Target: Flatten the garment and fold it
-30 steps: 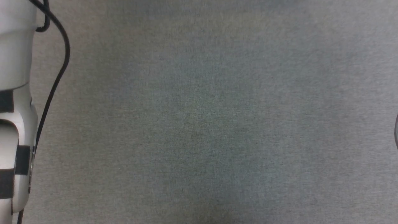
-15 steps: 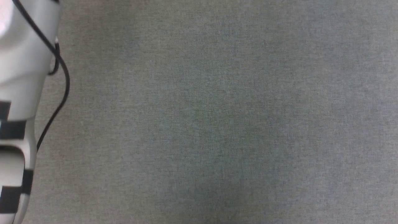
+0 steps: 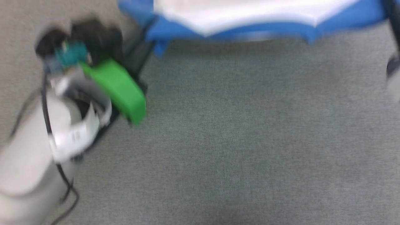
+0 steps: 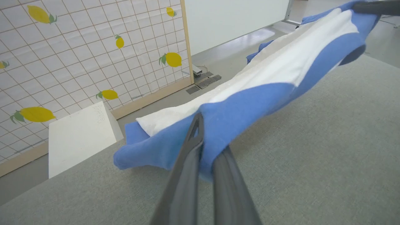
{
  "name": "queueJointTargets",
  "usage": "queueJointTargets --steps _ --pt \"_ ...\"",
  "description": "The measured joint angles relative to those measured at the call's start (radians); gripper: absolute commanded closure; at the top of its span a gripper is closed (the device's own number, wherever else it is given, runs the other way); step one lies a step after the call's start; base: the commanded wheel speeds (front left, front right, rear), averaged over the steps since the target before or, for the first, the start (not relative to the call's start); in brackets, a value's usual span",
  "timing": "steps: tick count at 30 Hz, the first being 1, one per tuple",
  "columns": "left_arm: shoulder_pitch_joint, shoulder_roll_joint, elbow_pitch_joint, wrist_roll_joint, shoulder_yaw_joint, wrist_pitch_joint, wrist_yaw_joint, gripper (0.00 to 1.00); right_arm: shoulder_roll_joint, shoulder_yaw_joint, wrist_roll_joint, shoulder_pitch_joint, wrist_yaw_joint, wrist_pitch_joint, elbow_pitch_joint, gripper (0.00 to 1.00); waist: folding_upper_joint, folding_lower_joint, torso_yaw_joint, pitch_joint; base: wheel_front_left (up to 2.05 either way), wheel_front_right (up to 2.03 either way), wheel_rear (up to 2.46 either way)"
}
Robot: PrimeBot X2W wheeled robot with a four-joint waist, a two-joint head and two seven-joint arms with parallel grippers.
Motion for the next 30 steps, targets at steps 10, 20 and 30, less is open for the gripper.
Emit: queueJointTargets --steps 10,20,30 --pt "0.342 0.079 -0.136 -0.013 -0.057 -0.018 0.100 1.00 0.131 -0.106 0.010 0.386 0.000 0.078 -0.176 1.00 0.0000 0.0000 0.002 -0.110 0.00 0.00 0.00" --pt "0.524 0.136 -0.195 -0.060 -0.118 0.047 0.139 1.00 0.180 -0.120 0.044 0.644 0.000 0.200 -0.212 1.00 0.0000 0.0000 0.006 -0.219 0.00 0.00 0.00" --pt "0.702 0.178 -0.220 -0.139 -0.202 0.125 0.173 1.00 0.163 -0.120 0.083 0.856 0.000 0.387 -0.251 1.00 0.0000 0.0000 -0.002 -0.314 0.00 0.00 0.00"
